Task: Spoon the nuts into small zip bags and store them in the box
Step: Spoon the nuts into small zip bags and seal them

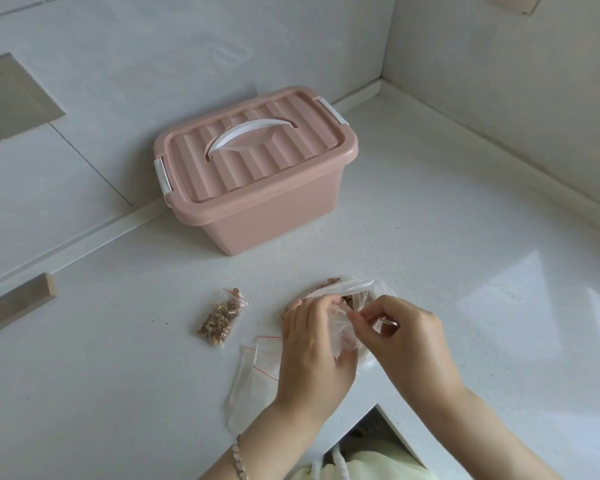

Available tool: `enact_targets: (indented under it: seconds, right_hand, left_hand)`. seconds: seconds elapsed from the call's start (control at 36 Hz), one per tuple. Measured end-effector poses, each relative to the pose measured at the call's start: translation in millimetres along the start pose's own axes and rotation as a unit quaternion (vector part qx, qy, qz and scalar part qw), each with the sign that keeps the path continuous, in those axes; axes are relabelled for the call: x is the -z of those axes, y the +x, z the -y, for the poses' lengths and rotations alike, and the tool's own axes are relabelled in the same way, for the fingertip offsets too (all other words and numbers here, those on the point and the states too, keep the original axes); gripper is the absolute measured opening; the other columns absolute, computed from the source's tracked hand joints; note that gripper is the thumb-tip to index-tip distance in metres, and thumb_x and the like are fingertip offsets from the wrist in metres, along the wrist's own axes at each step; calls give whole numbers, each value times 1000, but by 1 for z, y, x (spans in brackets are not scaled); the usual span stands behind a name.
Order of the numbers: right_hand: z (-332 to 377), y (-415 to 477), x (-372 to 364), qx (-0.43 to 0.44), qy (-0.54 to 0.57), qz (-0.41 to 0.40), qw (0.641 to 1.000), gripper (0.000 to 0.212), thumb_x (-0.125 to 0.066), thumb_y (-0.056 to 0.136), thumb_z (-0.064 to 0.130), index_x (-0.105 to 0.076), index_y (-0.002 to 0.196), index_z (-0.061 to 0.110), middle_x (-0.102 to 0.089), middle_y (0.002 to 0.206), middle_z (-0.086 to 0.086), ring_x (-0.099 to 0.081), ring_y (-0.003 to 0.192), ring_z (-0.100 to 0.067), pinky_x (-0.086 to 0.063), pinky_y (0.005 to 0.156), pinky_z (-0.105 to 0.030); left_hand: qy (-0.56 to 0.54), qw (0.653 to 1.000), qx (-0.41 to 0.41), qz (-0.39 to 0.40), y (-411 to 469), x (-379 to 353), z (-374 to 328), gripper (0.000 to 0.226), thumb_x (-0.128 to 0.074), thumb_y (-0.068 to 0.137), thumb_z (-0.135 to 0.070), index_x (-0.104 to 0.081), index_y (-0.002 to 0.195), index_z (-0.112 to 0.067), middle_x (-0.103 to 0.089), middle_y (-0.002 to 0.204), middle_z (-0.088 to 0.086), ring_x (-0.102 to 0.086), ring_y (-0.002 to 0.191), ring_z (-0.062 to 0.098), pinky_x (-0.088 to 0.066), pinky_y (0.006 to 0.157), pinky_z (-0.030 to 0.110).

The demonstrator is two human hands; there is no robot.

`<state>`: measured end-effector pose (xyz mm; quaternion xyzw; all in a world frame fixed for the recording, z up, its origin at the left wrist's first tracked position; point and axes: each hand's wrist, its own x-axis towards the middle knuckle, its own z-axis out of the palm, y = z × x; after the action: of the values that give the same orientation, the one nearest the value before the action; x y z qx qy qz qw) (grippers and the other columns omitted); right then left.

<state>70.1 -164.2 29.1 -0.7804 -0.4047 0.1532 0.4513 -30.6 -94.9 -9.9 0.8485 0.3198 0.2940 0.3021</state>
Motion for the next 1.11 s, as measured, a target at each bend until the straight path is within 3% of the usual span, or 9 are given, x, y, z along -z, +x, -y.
enact_targets:
  seconds: [0.11,0.19,0.31,0.39,0.56,0.67,0.75,0.89,1.11]
  right_hand:
    - [-14,5,11,9,-21,-39,999,52,-52,87,41,-57,54,2,-53,57,-1,-50,60,-13,-33,51,-9]
    - [-20,7,28,-10,-11,-58,998,66,-37,89,47,-54,51,-4,-53,61,-1,-51,65,-12,-34,53,-8]
    - [-25,8,49,-72,-13,-64,995,62,-26,93,51,-58,56,14,-51,67,7,-53,64,-4,-35,55,-10]
    - [-36,7,48,-132,10,-57,990,56,-24,90,51,-66,70,19,-52,55,-6,-48,50,-13,-33,47,-18]
    - [-74,-8,19,-176,85,-39,980,38,-34,83,48,-65,87,25,-68,70,0,-65,63,-1,-51,60,-14]
    - [-84,-14,5,-159,92,-61,981,22,-45,93,22,-61,83,33,-69,80,-4,-66,74,-1,-47,63,-4]
    - [-90,-17,-2,-147,66,-76,984,15,-48,91,19,-63,90,25,-68,77,-3,-67,70,-10,-47,64,-4]
    - [-94,-19,-14,-105,17,-58,993,35,-45,86,33,-68,100,11,-67,83,2,-64,73,-11,-51,70,-20]
    - [-106,-22,-26,-180,72,-22,981,18,-47,93,19,-64,95,24,-67,81,11,-65,74,-1,-50,69,-8]
  left_hand:
    - [-102,987,115,42,2,3,3,27,-55,79,-13,-43,95,-31,-52,96,-13,-45,94,-6,-33,86,8]
    - [-170,957,223,74,2,9,11,35,-57,79,3,-48,92,-28,-55,94,-9,-46,94,-9,-33,75,-1]
    - [-197,925,315,75,-3,11,30,37,-51,75,9,-51,91,-25,-56,89,-4,-54,97,9,-39,73,10]
    - [-201,908,358,83,-3,13,37,40,-51,75,11,-50,97,-22,-53,90,-3,-53,94,10,-37,71,14]
    - [-204,905,364,88,-3,18,39,42,-67,74,2,-47,100,-25,-52,92,-4,-50,89,3,-36,71,13]
    - [-188,907,366,91,-5,17,40,48,-77,72,-19,-46,108,-22,-52,94,-6,-50,94,5,-36,74,14]
    - [-165,910,368,97,-7,14,42,47,-78,70,-27,-48,106,-22,-53,95,-7,-50,93,5,-36,71,14]
    - [-121,907,387,111,-10,6,49,44,-77,72,-32,-51,106,-21,-56,100,-8,-52,97,9,-37,74,18]
    - [-129,902,383,151,-8,-12,51,38,-73,77,-28,-48,104,-22,-52,110,-6,-47,105,11,-34,82,21]
